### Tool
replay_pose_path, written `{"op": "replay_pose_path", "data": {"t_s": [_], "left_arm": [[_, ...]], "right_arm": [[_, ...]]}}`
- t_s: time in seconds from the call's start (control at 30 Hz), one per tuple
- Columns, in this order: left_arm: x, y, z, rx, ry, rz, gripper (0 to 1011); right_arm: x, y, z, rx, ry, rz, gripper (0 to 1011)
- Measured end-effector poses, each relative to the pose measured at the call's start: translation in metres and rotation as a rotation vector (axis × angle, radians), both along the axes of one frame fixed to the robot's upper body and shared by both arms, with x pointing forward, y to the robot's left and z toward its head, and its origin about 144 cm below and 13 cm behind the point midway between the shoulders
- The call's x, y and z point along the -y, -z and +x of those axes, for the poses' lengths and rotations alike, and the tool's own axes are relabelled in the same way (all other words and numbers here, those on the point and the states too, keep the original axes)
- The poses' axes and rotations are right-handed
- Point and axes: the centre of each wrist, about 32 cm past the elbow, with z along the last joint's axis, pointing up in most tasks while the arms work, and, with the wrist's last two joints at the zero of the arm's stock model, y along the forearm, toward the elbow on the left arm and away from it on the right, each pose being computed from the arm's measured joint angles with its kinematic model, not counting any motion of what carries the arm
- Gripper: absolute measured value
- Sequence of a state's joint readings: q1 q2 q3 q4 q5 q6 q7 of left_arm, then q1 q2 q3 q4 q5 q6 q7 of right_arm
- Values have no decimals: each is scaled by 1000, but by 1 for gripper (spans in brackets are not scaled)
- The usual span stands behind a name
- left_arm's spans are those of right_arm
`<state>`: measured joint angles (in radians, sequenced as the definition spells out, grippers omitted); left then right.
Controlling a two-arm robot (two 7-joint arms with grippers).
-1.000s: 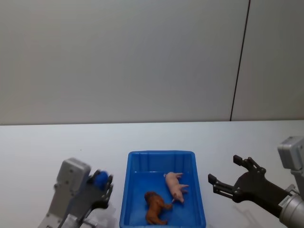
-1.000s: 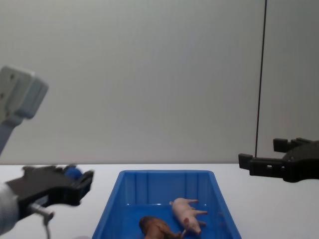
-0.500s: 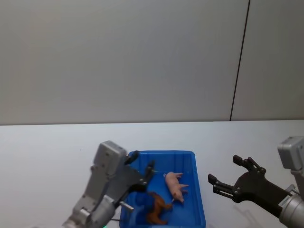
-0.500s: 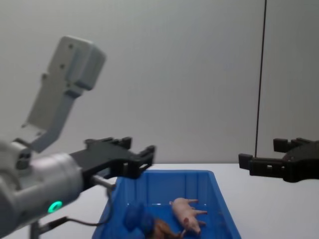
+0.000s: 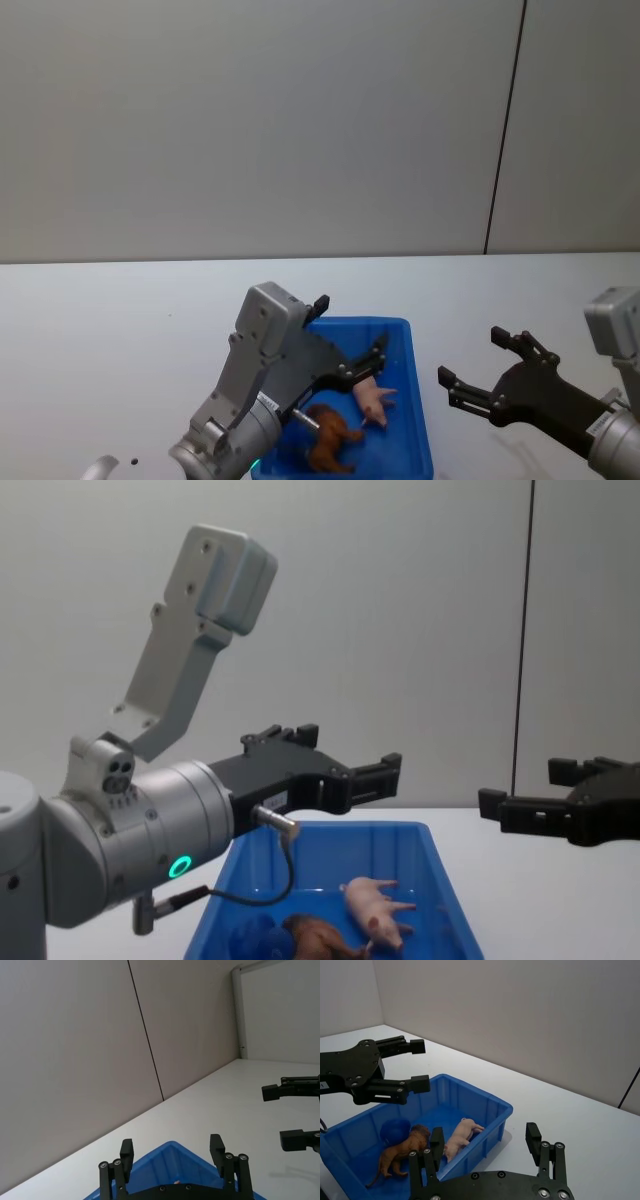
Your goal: Pick up the two dolls from the table and place them into the box.
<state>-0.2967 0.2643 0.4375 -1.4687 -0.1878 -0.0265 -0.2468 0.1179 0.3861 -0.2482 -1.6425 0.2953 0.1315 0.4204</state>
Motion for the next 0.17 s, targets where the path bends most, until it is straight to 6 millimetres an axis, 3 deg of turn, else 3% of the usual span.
{"op": "replay_pose_path", "data": {"t_s": [0.17], "left_arm": [[-2,-2,3,26,19,-7,1001]], "right_arm": [[0,0,0,0,0,0,1001]]}}
